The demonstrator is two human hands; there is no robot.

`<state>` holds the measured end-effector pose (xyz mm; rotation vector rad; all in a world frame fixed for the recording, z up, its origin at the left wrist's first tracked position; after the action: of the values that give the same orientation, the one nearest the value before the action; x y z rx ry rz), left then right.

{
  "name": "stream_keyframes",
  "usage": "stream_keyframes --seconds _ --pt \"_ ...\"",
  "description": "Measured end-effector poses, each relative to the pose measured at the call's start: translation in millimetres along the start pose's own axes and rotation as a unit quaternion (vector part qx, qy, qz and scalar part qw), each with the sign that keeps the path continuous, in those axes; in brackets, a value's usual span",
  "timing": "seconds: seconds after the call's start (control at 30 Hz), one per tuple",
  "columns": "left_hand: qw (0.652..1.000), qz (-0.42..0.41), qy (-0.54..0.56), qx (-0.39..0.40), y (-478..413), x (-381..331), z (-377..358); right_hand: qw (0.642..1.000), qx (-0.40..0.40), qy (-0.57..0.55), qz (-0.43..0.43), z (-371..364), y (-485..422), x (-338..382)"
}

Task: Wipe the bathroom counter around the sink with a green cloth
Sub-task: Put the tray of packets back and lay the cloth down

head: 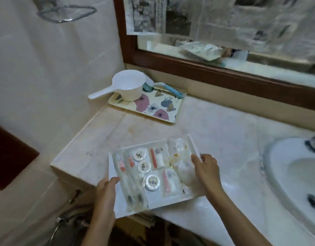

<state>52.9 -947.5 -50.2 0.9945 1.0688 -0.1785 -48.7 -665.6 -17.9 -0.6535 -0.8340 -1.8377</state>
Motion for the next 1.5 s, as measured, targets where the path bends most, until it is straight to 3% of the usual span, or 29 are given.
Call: stream_keyframes --seconds 0.27,0.6,1.07,1.37,1.5 --pt "0.979 -0.052 -0.090 0.177 97.6 15.7 -111.5 0.980 -0.088 -0.101 -0.145 150.2 66.7 -116.8" --pt "0.919 -0.085 -0.159 0.351 273.7 95.3 -277.6 0.936 -0.204 -0.201 -0.202 343.6 122.3 -271.1" --pt "0.845 -0.094 -0.277 0.448 460.0 203.9 -482.1 0.873 -0.306 -0.275 -0.261 555.6 122.6 -451.7" --pt "0.838 -0.092 -0.285 0.457 501.0 227.6 -636.1 0.878 -0.300 -0.258 -0.269 659.3 32.8 -520.8" --pt "0.848 -0.129 -0.268 0.439 513.0 229.0 -711.1 0.899 -0.279 -0.198 -0.274 703.6 -39.0 -539.6"
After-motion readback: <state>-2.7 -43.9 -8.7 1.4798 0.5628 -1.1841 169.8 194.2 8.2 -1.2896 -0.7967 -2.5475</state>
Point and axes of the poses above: each hand's wrist, its own y-axis away from the middle knuckle, its own z-axis out of the back of the hand, x = y × z, the point moved 4 cm from there along -y, towards the middle knuckle, and after that the axes turned 1 degree about -y, right-handed, at the moved point
